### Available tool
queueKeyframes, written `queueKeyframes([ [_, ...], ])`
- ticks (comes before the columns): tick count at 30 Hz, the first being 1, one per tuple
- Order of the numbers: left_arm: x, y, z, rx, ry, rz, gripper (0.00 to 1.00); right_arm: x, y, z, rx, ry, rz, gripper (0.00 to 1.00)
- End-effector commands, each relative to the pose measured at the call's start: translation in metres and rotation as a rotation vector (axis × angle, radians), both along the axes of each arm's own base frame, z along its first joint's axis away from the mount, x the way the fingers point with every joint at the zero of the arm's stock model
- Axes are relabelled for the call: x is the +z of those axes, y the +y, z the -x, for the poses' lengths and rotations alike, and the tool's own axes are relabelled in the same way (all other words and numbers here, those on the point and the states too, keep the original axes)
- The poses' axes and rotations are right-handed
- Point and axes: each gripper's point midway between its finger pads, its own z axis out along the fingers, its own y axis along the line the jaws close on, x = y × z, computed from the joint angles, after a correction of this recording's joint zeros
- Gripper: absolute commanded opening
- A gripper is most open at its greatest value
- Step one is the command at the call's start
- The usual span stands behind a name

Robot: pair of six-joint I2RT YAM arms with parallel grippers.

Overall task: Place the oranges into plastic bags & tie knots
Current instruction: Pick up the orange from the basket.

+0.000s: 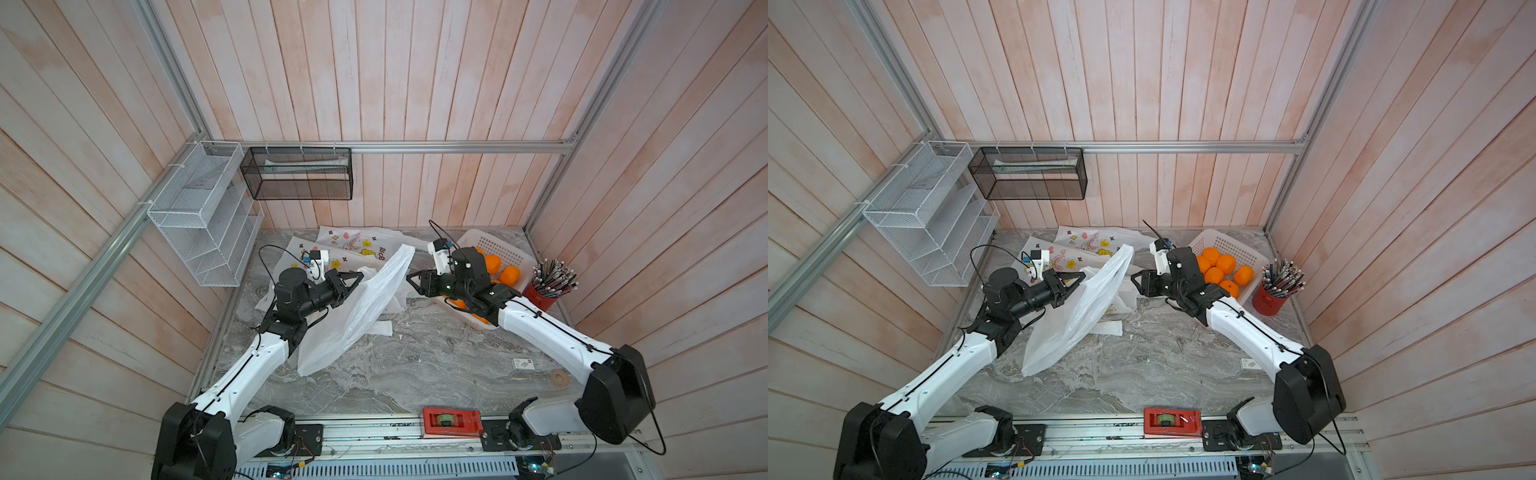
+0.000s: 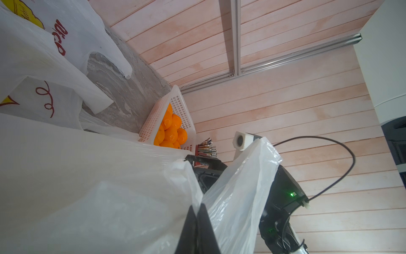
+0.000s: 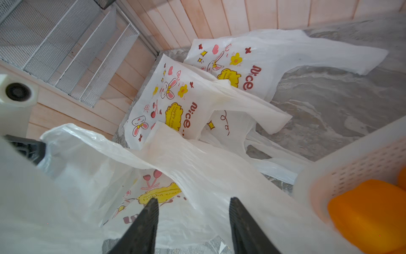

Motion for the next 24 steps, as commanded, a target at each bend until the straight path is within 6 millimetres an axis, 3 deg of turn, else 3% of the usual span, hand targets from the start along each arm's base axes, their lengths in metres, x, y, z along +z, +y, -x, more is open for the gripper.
queueKeyframes([
  [1,-0.003,0.005,-0.003,0.023,-0.017,-0.006,0.0,0.006,-0.037,-0.002,-0.093,-0.025,0.064,0.58],
  [7,-0.003,0.01,-0.005,0.035,-0.024,-0.008,0.0,0.0,-0.114,-0.018,-0.268,-0.017,0.124,0.71],
  [9,-0.003,0.012,-0.005,0.039,-0.026,-0.01,0.0,-0.01,-0.147,-0.029,-0.339,0.007,0.17,0.73],
  [14,-0.002,0.013,-0.004,0.039,-0.031,-0.01,0.0,-0.042,-0.2,-0.051,-0.455,0.09,0.336,0.78],
  [19,-0.003,0.015,-0.003,0.043,-0.028,-0.014,0.0,-0.086,-0.225,-0.062,-0.493,0.209,0.481,0.81],
  [24,-0.004,0.017,-0.003,0.043,-0.027,-0.02,0.0,-0.125,-0.227,-0.068,-0.459,0.323,0.54,0.81],
])
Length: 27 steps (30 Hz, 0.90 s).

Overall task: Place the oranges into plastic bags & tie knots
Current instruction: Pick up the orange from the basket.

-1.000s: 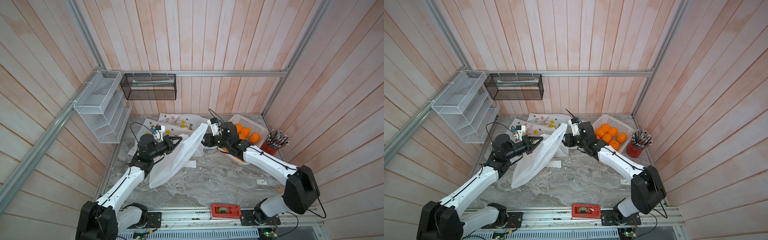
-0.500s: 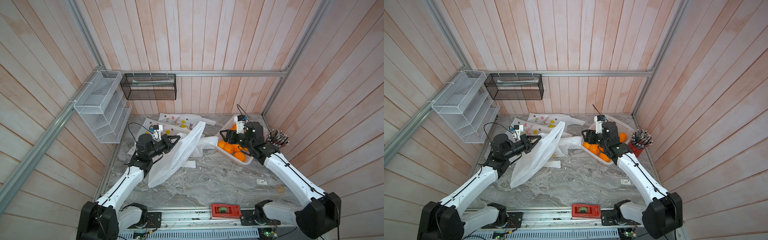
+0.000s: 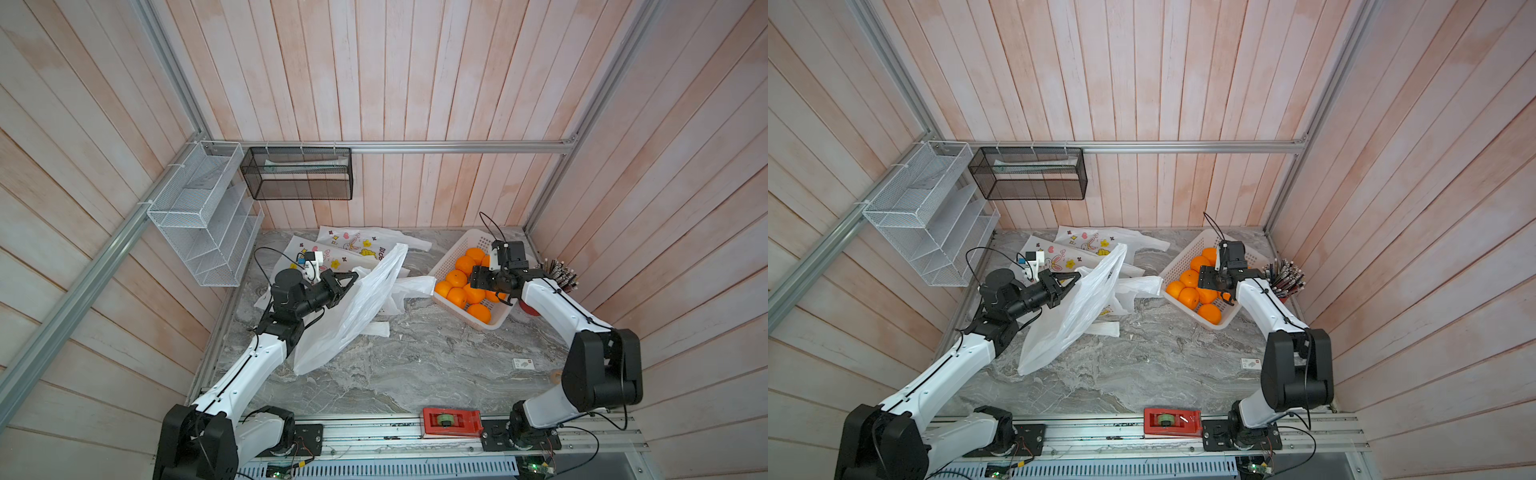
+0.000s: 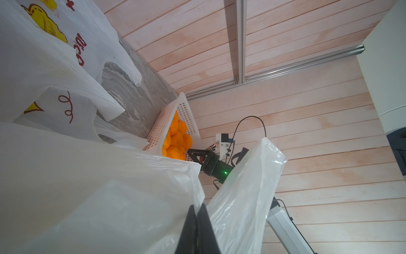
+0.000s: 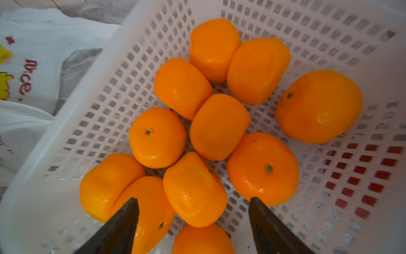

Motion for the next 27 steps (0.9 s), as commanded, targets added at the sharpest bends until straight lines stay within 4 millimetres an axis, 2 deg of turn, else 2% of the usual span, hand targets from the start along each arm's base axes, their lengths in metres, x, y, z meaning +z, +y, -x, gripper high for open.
queueKeyframes([
  [1,0.003,0.003,0.002,0.004,-0.033,-0.013,0.0,-0.019,-0.007,0.001,0.007,0.082,0.051,0.82],
  [6,0.001,0.004,0.001,0.007,-0.029,-0.013,0.0,-0.04,0.001,-0.006,0.028,0.12,0.017,0.81],
  [19,0.002,0.004,0.001,0.003,-0.03,-0.014,0.0,-0.075,0.004,-0.01,0.027,0.189,0.002,0.8],
  [21,0.001,0.004,0.001,0.002,-0.03,-0.015,0.0,-0.079,0.003,-0.011,0.024,0.198,0.008,0.77],
  [23,0.003,0.003,0.002,0.0,-0.032,-0.015,0.0,-0.08,0.002,-0.011,0.021,0.198,0.013,0.68],
  [25,0.003,0.003,0.002,-0.002,-0.033,-0.015,0.0,-0.076,0.001,-0.011,0.016,0.185,0.015,0.6],
  [27,0.002,0.003,0.002,-0.002,-0.03,-0.016,0.0,-0.065,0.0,-0.01,0.013,0.157,0.017,0.57],
])
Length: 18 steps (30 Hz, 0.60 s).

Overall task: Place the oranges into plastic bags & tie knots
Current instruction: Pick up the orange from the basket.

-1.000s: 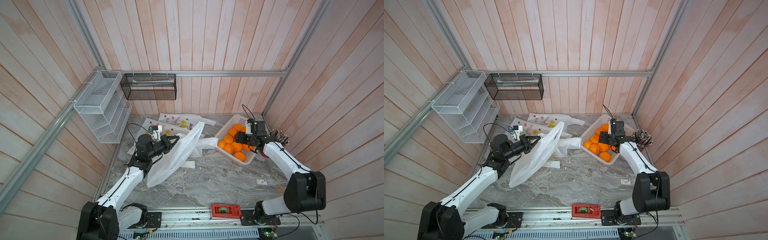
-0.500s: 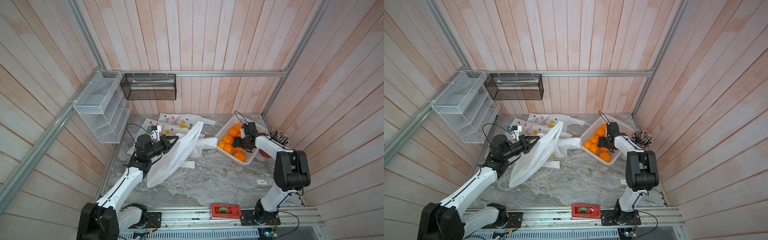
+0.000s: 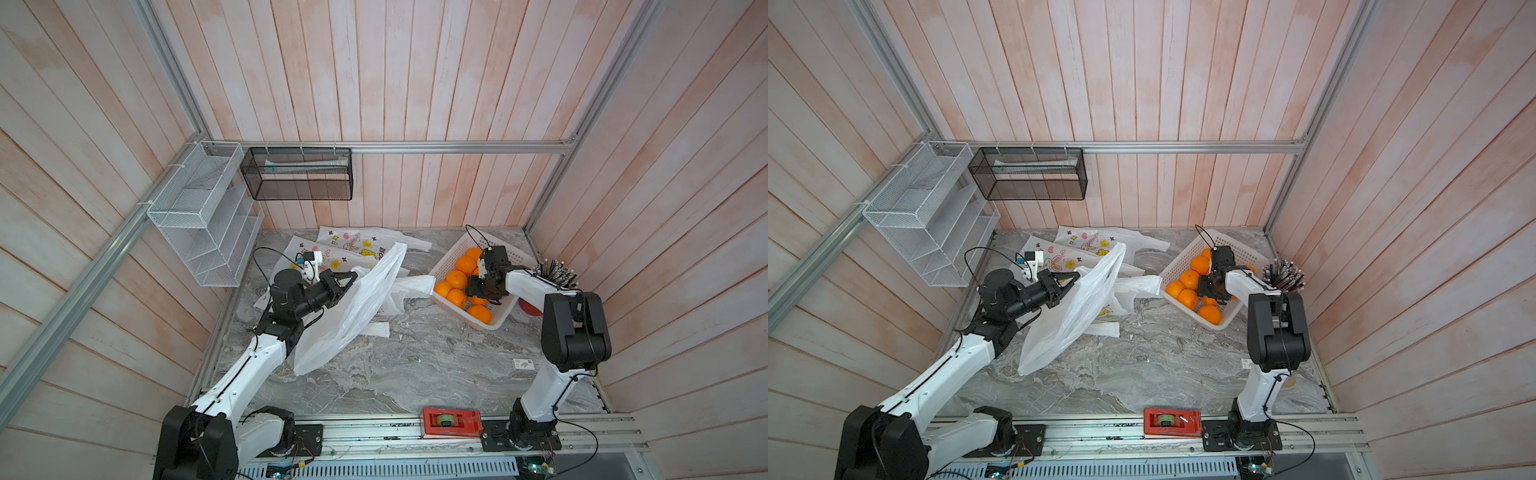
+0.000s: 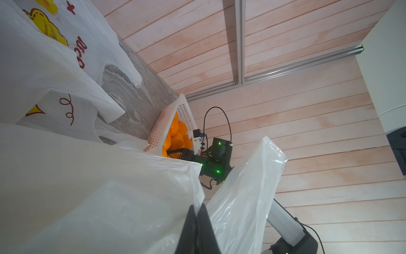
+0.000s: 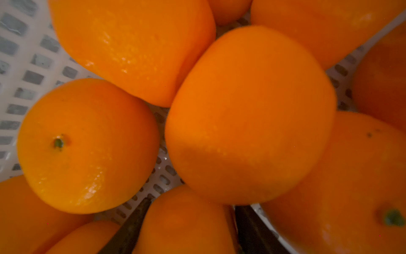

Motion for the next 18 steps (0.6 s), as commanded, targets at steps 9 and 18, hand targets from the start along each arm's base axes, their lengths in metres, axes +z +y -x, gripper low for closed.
queueKeyframes([
  [9,0.001,0.001,0.002,-0.012,-0.029,-0.016,0.0,0.095,0.009,0.02,0.025,-0.215,-0.079,0.55],
  [18,0.0,0.0,0.003,-0.017,-0.03,-0.019,0.0,0.185,0.096,0.065,0.208,-0.417,-0.4,0.54],
])
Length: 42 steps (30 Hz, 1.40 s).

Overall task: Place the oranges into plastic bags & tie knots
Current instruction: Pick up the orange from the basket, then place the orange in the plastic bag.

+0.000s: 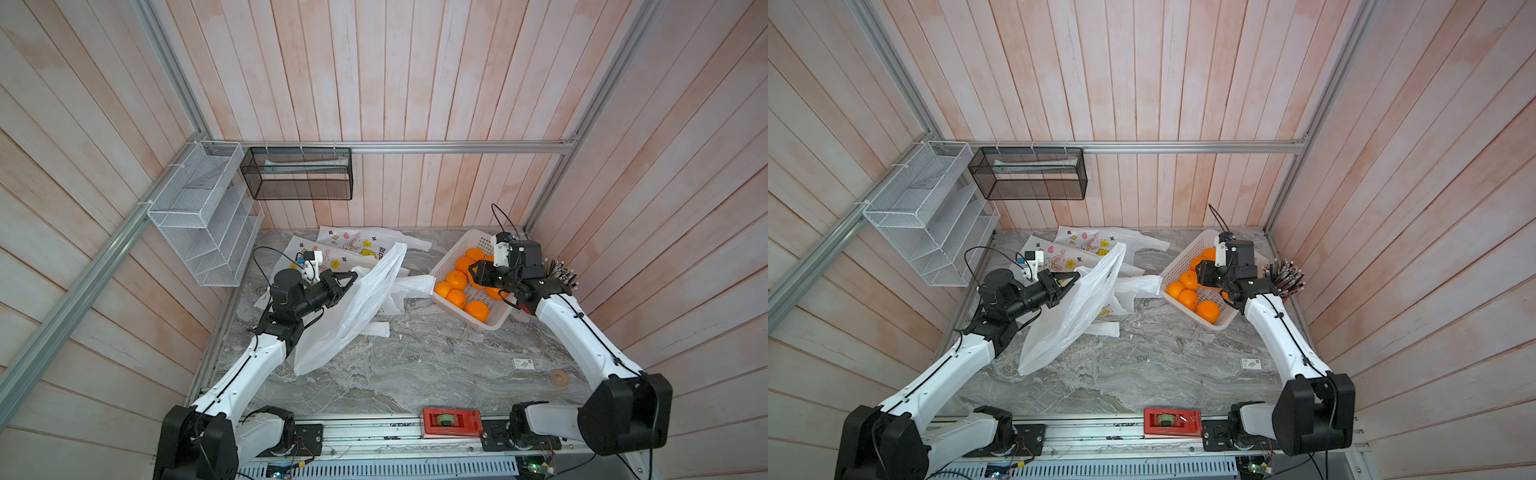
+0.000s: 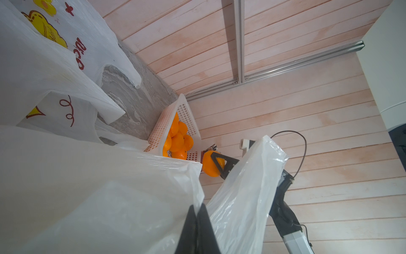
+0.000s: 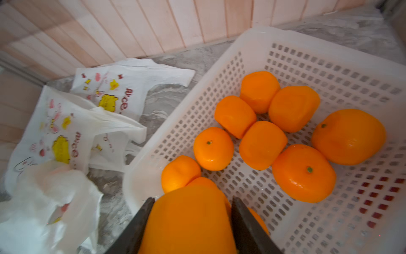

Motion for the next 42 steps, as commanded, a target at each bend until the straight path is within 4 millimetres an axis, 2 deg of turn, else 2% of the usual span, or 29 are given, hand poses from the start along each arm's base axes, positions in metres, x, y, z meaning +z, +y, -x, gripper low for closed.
queueKeyframes([
  [1,0.0,0.001,0.003,-0.013,-0.019,-0.01,0.0,0.013,0.051,0.025,0.14,-0.001,-0.141,0.54],
  [4,0.0,0.0,0.003,-0.016,-0.019,-0.01,0.0,0.022,0.09,0.042,0.235,-0.009,-0.197,0.54],
  [9,0.001,0.0,0.005,-0.019,-0.024,-0.014,0.0,0.023,0.153,0.063,0.384,0.003,-0.249,0.54],
  [12,0.001,0.0,0.006,-0.024,-0.024,-0.014,0.0,0.018,0.183,0.065,0.445,0.013,-0.255,0.54],
  [14,0.001,0.0,0.007,-0.03,-0.032,-0.018,0.0,0.012,0.198,0.057,0.463,0.013,-0.247,0.54],
  [21,0.001,0.0,0.013,-0.05,-0.049,-0.026,0.0,-0.002,0.225,0.029,0.496,-0.012,-0.228,0.54],
  [28,0.0,0.003,0.015,-0.047,-0.049,-0.02,0.0,-0.013,0.263,0.028,0.588,0.009,-0.295,0.55],
  [35,-0.008,0.012,0.01,0.001,-0.011,0.006,0.0,-0.03,0.293,0.033,0.647,0.061,-0.319,0.63],
  [42,-0.011,0.015,0.007,0.016,-0.003,0.009,0.0,-0.033,0.294,0.032,0.645,0.072,-0.302,0.8],
])
